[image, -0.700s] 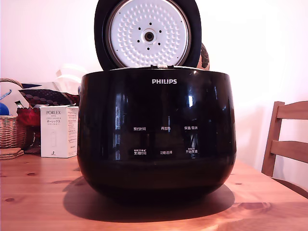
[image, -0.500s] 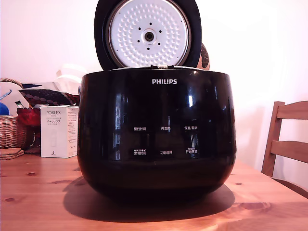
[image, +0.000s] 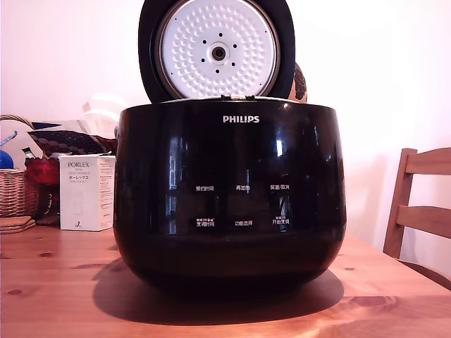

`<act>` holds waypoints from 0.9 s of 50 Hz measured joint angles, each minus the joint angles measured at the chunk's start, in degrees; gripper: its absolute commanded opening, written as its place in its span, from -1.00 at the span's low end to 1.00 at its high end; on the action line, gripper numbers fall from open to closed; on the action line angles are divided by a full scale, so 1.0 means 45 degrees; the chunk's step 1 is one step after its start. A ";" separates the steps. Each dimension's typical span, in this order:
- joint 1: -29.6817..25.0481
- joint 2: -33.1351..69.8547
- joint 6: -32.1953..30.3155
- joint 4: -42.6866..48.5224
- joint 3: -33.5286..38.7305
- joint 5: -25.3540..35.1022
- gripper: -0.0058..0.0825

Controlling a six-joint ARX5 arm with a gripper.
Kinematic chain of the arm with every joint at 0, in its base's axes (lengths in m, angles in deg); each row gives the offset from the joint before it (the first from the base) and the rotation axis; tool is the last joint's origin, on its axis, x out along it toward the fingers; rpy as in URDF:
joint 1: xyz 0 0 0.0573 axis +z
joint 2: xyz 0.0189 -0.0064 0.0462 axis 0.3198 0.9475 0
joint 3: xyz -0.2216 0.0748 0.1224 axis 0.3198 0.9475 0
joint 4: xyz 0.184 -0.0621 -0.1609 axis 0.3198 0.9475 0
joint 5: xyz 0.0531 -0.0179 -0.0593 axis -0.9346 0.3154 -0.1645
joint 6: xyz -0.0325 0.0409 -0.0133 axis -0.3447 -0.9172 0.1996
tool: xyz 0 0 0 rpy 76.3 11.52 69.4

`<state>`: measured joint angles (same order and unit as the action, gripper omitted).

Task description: Close the rice cooker by pressing the lid down with medium force

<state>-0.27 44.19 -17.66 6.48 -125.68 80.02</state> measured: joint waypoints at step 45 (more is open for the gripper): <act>0.0714 0.4386 0.1302 -0.2123 -0.2735 0.4624 -0.92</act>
<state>2.95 63.93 -11.80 -3.08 -137.99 100.82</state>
